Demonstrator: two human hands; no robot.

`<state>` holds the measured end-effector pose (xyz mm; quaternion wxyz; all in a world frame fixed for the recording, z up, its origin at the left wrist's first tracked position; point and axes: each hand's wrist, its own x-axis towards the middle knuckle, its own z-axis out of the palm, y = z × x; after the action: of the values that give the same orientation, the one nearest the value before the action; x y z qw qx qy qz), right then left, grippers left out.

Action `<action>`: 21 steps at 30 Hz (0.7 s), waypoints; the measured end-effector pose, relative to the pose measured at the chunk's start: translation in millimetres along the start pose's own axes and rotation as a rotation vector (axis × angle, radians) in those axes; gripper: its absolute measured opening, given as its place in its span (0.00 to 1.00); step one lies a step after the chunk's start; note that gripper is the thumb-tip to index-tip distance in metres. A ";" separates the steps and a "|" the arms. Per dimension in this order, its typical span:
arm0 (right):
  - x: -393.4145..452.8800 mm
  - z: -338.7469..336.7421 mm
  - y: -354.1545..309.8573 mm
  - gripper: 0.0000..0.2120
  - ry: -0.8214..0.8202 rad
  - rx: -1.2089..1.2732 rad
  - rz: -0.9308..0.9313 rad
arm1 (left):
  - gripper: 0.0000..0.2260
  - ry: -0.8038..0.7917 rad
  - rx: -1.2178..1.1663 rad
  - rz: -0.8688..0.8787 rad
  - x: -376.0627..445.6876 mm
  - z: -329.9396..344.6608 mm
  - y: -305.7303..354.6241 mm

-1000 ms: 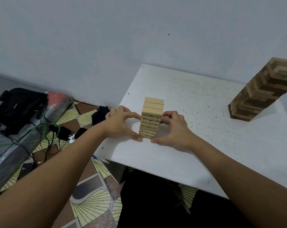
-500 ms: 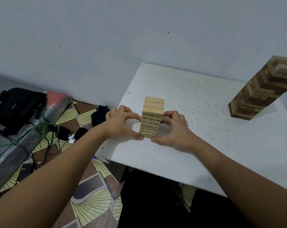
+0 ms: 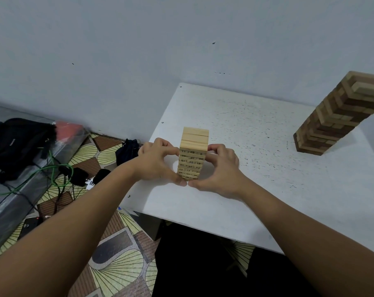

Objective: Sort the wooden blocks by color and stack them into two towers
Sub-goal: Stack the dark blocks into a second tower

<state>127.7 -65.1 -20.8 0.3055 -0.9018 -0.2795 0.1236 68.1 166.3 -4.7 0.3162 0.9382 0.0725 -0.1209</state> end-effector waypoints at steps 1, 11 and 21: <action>0.2 0.9 -0.4 0.32 0.004 -0.007 -0.003 | 0.32 0.007 -0.005 0.005 -0.4 0.4 0.0; -4.3 -0.8 -7.8 0.28 0.016 0.060 -0.047 | 0.25 0.069 0.008 0.053 -3.9 7.1 1.5; -4.5 -3.3 -7.7 0.24 0.019 0.069 -0.040 | 0.29 0.080 0.006 0.088 -0.5 6.2 3.6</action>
<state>122.0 -64.2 -13.2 0.3416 -0.8860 -0.2903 0.1186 67.3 159.6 -7.3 0.3154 0.9454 0.0434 -0.0696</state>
